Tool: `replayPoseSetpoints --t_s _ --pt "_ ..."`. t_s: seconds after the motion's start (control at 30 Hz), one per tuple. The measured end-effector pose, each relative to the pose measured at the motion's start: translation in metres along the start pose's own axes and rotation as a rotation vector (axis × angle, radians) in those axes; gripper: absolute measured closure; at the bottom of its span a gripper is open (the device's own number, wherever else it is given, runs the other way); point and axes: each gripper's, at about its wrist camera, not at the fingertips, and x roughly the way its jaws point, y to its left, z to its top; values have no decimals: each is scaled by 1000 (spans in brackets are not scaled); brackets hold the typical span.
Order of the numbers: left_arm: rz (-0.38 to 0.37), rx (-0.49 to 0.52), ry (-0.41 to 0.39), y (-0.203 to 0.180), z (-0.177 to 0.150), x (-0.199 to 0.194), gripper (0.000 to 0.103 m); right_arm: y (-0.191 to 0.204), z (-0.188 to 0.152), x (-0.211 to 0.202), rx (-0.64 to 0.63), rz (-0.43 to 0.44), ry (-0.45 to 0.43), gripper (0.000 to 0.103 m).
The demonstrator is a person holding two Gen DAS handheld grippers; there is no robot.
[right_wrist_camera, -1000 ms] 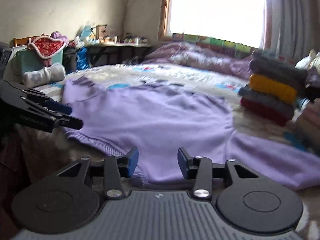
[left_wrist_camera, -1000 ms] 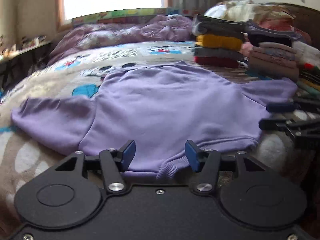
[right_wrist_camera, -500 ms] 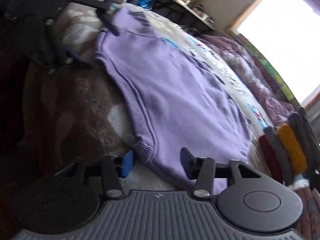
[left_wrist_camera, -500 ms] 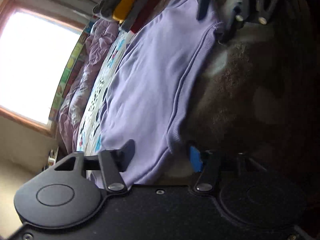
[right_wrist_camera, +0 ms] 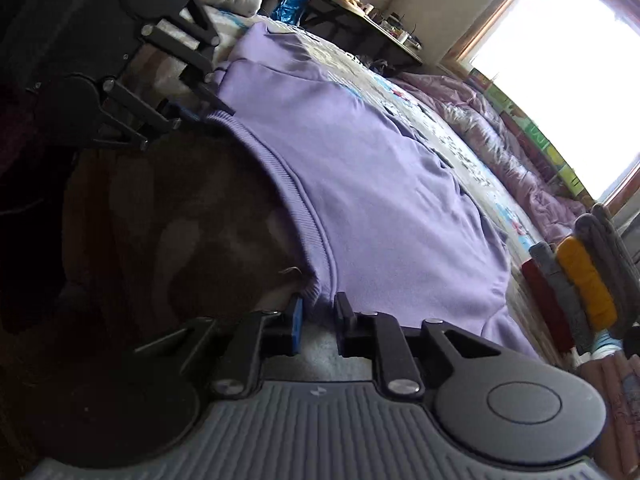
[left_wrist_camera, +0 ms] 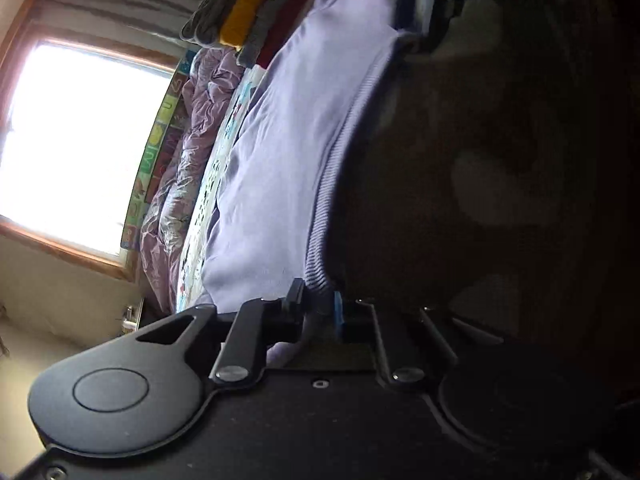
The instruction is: Fold clothes
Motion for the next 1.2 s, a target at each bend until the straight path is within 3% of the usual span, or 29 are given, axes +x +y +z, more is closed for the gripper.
replayPoseSetpoints --t_s 0.03,0.1,0.17,0.3,0.43,0.53,0.63,0.8,1.0,1.2 --pt "-48 -71 -6 12 -2 -8 60 1 0 -5 8 14 -8 73" --pt "-143 -270 -28 45 -13 -20 43 -4 -1 -17 58 28 -41 66" --pt "-173 -490 -38 82 -33 -24 43 -16 -2 -28 141 23 -81 65" --pt "-130 -1013 56 155 -100 5 43 -60 -9 -27 434 37 -131 65" --pt "-108 -1546 87 206 -187 43 44 -87 -32 -11 696 62 -157 65" --pt "-95 -1814 57 227 -236 73 44 -85 -42 -2 765 80 -151 65" --pt "-58 -1941 73 241 -263 97 45 -75 -26 2 714 90 -155 65" --pt "-24 -2034 70 257 -286 121 45 -45 40 15 508 142 -188 65" --pt "-37 -2062 79 271 -304 134 45 3 135 50 223 178 -206 64" --pt "-68 -2078 60 277 -318 152 46 47 196 93 28 163 -160 63"
